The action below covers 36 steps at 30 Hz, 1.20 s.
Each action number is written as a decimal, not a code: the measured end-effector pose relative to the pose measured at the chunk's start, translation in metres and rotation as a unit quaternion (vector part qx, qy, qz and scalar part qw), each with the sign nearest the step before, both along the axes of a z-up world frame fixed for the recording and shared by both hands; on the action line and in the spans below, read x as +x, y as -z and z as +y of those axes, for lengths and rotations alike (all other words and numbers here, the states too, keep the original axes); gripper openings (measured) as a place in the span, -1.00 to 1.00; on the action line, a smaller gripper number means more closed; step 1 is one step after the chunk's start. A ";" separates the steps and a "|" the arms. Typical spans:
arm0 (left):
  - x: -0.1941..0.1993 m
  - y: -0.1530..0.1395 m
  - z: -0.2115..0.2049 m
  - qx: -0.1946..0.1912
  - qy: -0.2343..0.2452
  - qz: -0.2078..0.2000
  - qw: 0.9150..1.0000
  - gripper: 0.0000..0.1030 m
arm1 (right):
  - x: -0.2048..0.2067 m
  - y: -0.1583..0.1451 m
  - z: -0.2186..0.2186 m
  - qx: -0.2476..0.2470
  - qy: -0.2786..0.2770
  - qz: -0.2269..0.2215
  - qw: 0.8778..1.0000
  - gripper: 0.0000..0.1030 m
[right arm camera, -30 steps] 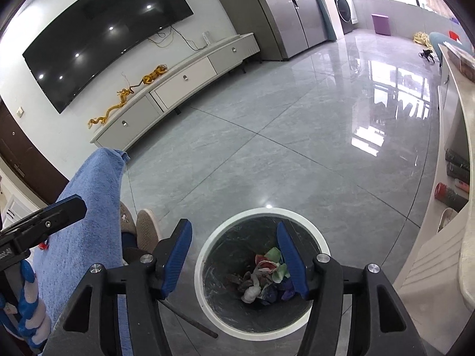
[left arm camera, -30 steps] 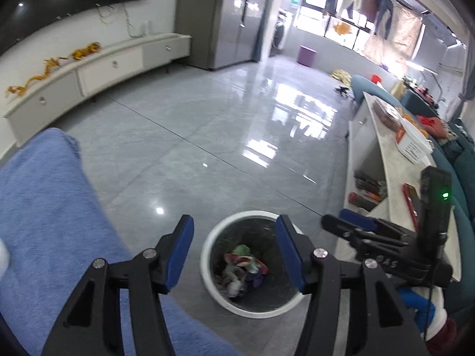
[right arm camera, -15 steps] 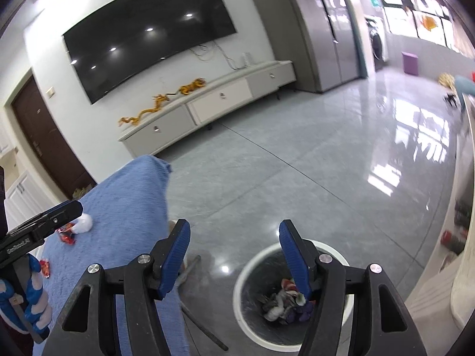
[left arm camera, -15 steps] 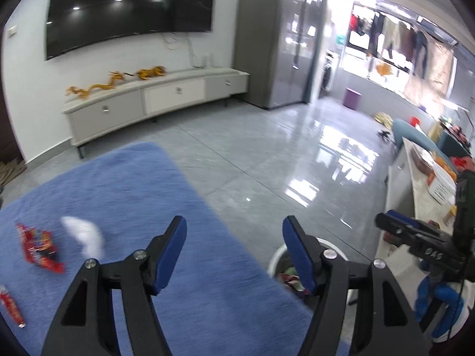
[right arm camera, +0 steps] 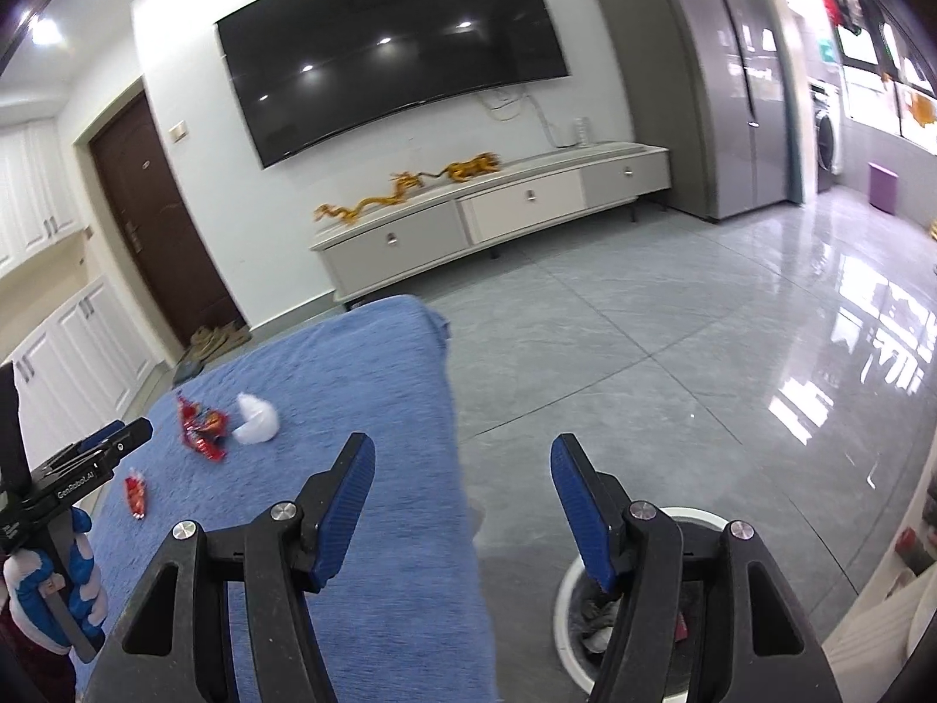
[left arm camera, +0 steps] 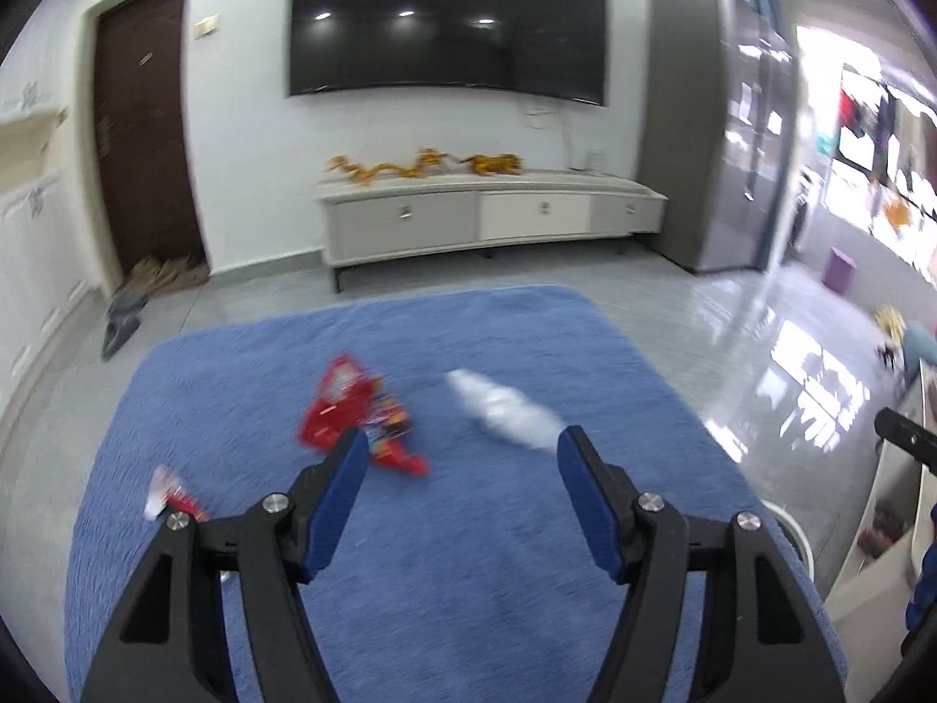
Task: Collect trash
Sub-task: 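Move both open tools back over the rug toward the remaining wrappers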
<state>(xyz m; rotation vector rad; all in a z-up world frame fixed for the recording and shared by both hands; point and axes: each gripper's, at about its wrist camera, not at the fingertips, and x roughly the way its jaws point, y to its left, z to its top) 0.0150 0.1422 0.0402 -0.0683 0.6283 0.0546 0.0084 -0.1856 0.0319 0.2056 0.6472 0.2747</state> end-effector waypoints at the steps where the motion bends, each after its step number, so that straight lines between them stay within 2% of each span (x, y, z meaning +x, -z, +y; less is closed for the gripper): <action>1: -0.005 0.001 0.011 -0.004 -0.013 -0.001 1.000 0.27 | -0.001 -0.002 0.007 -0.002 -0.006 -0.001 1.000 0.18; 6: -0.021 0.002 0.059 -0.018 -0.059 -0.007 0.998 0.27 | -0.005 -0.009 0.031 -0.013 -0.024 -0.010 1.000 0.20; 13: -0.042 0.014 0.100 -0.031 -0.097 0.006 0.995 0.27 | -0.004 -0.007 0.051 -0.021 -0.040 -0.003 0.999 0.21; 23: -0.050 0.025 0.114 -0.039 -0.108 0.016 0.993 0.27 | 0.004 -0.003 0.068 -0.021 -0.055 0.004 0.998 0.21; 36: -0.052 0.048 0.151 -0.050 -0.155 0.044 0.986 0.28 | 0.029 0.014 0.095 -0.017 -0.085 0.025 0.996 0.21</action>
